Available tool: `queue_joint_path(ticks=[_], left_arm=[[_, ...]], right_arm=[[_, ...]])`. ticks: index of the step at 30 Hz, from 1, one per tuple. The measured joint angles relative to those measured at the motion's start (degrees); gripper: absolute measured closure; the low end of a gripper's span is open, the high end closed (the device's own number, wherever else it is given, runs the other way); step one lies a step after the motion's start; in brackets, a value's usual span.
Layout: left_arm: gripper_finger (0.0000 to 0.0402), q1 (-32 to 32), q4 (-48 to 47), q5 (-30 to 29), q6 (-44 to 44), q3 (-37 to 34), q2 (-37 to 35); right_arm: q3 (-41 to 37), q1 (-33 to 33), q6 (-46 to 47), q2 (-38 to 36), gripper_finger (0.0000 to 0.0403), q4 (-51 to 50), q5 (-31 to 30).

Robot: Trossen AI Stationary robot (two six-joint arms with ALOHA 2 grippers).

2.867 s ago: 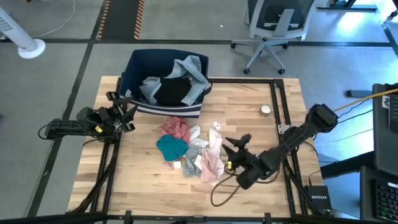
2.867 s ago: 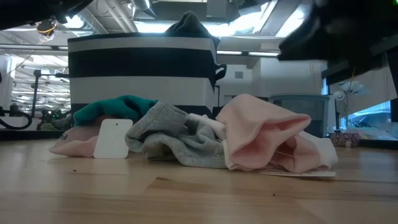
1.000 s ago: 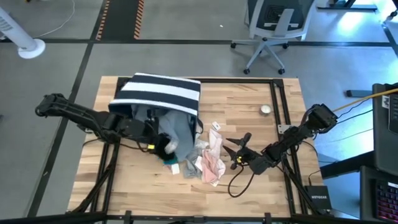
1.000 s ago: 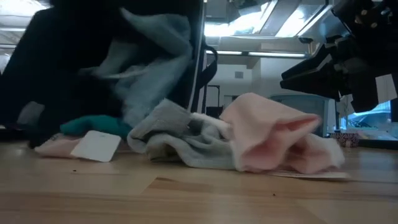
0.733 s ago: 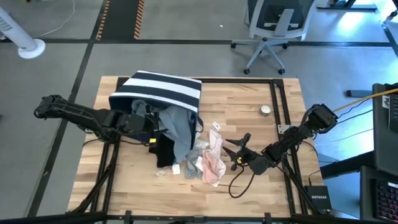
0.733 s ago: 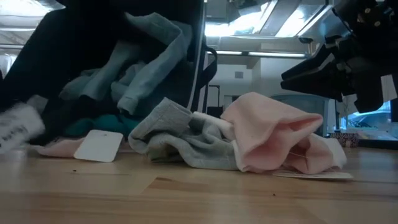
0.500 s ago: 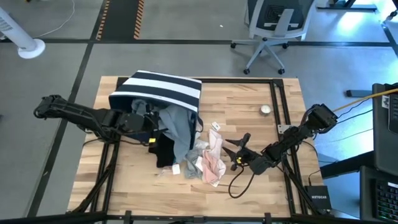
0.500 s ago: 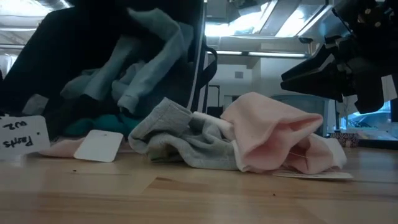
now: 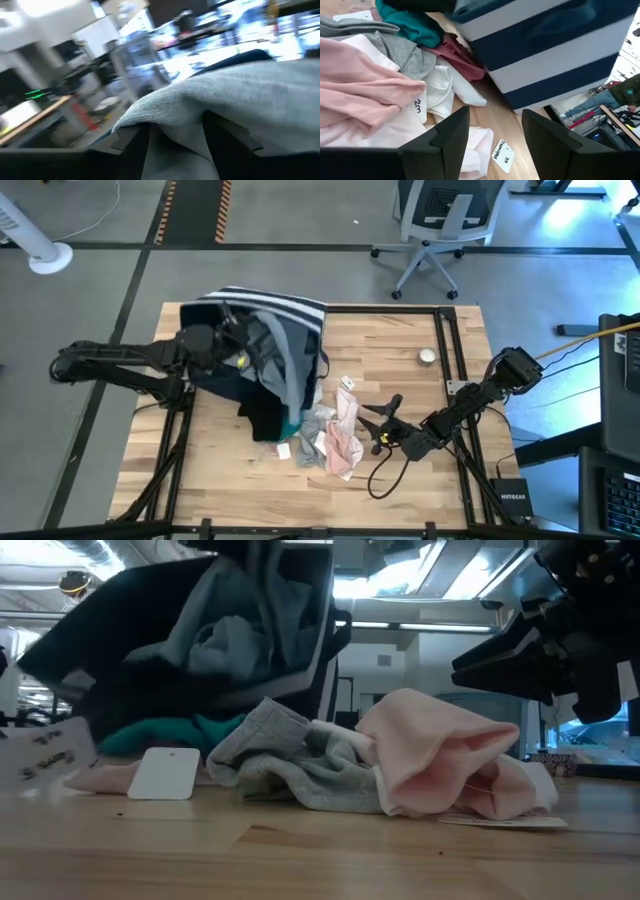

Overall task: Sort clothes
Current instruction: Adjust the blue laundry organizer

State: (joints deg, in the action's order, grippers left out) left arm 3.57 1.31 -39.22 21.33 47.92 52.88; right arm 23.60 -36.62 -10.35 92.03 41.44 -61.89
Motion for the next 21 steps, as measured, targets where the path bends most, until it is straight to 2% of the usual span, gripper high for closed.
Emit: queue_joint_path(ticks=[4,9,14,21], left_arm=[[0.0222,8.47,0.02,0.52,0.26,0.09,0.11],[0.0222,17.99,-0.44,6.09,-2.35,0.09,0.15],[0.0222,24.79,-0.78,10.29,-4.68,0.09,0.68],[0.0222,33.59,-0.78,10.52,-5.74,0.09,4.98]], right_arm=[[0.00,0.02,0.00,0.00,0.0203,-0.30,-0.08],[-0.01,0.02,-0.02,0.00,0.0203,-0.93,-0.55],[-0.01,0.42,-0.01,0.00,0.0203,-1.00,-0.48],[0.01,0.81,-0.02,0.00,0.0203,-1.04,0.02]])
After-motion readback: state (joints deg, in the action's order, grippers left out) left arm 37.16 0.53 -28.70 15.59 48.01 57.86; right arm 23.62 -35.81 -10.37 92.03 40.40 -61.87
